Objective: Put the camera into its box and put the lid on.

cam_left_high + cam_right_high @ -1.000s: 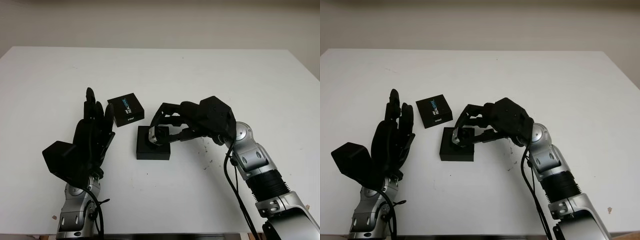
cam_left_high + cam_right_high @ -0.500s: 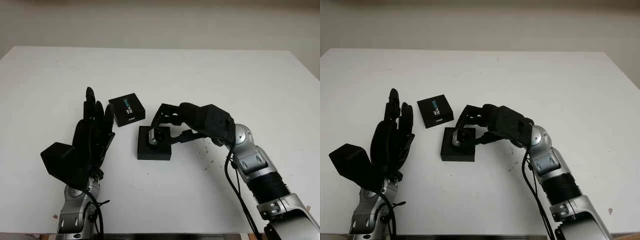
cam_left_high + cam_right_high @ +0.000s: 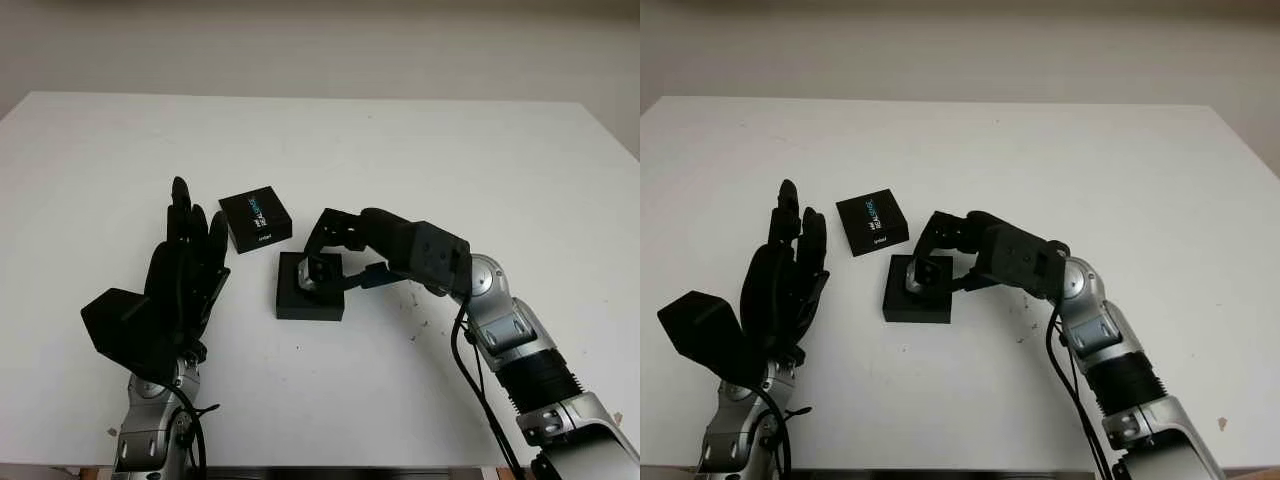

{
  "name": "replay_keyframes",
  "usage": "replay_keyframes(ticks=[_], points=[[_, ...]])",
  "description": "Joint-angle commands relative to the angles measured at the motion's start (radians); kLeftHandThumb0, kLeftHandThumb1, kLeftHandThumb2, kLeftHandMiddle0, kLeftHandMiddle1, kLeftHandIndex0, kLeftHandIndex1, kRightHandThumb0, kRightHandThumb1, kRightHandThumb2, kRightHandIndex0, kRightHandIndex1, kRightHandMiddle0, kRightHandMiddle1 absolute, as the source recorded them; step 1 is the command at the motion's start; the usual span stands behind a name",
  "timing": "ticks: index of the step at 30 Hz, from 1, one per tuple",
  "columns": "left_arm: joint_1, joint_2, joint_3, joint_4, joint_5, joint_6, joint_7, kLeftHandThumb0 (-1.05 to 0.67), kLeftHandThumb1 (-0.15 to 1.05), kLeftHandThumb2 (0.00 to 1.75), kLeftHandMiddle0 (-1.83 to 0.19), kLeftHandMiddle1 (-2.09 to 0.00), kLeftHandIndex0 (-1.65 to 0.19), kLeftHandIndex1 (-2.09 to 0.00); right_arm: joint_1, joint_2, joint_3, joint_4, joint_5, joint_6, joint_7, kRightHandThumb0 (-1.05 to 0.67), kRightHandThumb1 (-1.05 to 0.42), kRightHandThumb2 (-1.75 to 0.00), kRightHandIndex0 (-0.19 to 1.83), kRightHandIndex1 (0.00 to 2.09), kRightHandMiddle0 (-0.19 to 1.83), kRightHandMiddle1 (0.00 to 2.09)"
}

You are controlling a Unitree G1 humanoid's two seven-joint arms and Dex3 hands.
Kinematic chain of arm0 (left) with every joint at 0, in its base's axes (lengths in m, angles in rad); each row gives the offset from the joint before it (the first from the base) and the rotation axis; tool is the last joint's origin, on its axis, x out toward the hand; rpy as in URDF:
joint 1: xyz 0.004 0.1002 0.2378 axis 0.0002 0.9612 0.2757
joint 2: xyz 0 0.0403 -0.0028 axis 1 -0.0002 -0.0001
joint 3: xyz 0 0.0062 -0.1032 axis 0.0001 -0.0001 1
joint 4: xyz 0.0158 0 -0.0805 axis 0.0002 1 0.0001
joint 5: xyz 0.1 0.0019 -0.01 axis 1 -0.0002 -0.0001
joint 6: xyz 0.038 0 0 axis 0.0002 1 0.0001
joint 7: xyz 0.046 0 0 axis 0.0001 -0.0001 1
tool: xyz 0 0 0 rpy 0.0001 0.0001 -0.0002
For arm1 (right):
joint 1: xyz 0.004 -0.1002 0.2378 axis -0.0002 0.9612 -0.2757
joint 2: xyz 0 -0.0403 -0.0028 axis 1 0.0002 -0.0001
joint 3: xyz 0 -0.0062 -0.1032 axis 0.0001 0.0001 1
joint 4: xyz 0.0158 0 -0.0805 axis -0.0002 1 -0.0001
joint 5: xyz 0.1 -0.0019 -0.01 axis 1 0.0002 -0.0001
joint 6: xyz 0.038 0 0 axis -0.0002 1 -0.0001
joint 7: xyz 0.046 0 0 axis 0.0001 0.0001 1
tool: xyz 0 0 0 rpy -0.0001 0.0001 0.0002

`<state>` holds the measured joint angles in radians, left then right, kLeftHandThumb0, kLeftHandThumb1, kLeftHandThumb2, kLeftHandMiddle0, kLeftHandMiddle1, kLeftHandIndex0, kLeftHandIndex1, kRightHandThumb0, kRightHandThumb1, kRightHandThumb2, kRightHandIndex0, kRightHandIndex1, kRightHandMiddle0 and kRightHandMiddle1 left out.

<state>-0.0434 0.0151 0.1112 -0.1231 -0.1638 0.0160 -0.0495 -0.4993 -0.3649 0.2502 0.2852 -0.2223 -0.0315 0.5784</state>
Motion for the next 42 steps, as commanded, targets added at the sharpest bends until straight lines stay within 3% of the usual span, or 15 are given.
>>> replay_keyframes(ticks=[1,4,11,22,28,34,42], points=[[0.005,-0.002,-0.004,-0.019,0.0,-0.007,0.001,-0.72,1.05,0.4,0.19,0.0,0.19,0.0,0.038,-0.032,0.004,-0.025,-0.007,-0.009,0.009,-0.51,-0.92,-0.05,0.19,0.04,0.09,1.12],[0.005,0.0,-0.006,-0.021,0.004,-0.007,-0.001,-0.71,1.05,0.41,0.19,0.0,0.19,0.0,0.053,-0.04,0.005,-0.05,-0.012,-0.011,0.008,-0.49,-0.93,-0.06,0.13,0.03,0.11,0.85],[0.008,0.003,-0.009,-0.026,0.003,-0.004,-0.004,-0.73,1.05,0.41,0.19,0.0,0.19,0.0,0.066,-0.049,-0.001,-0.059,-0.003,-0.012,0.014,-0.44,-0.91,-0.04,0.09,0.03,0.12,0.76],[0.007,-0.001,-0.012,-0.018,0.008,-0.01,0.0,-0.73,1.05,0.42,0.19,0.0,0.19,0.0,0.08,-0.052,-0.021,-0.068,0.018,-0.042,0.003,-0.54,-0.89,-0.06,0.02,0.02,0.0,0.55],[0.007,0.001,-0.01,-0.017,0.004,-0.007,-0.002,-0.72,1.05,0.42,0.19,0.0,0.19,0.0,0.059,-0.022,-0.049,-0.063,0.017,-0.101,-0.106,-0.68,-0.95,-0.07,-0.06,0.02,-0.08,0.19],[0.007,0.004,-0.006,-0.02,0.0,-0.004,-0.005,-0.71,1.05,0.42,0.19,0.0,0.19,0.0,-0.017,0.007,-0.099,-0.021,0.046,-0.133,-0.185,-0.77,-1.0,-0.07,-0.13,0.01,-0.15,0.1],[0.002,0.008,-0.005,-0.018,0.0,-0.003,-0.004,-0.72,1.05,0.41,0.19,0.0,0.19,0.0,-0.044,0.02,-0.116,-0.009,0.072,-0.162,-0.201,-0.73,-0.96,-0.05,-0.14,0.02,-0.14,0.09]])
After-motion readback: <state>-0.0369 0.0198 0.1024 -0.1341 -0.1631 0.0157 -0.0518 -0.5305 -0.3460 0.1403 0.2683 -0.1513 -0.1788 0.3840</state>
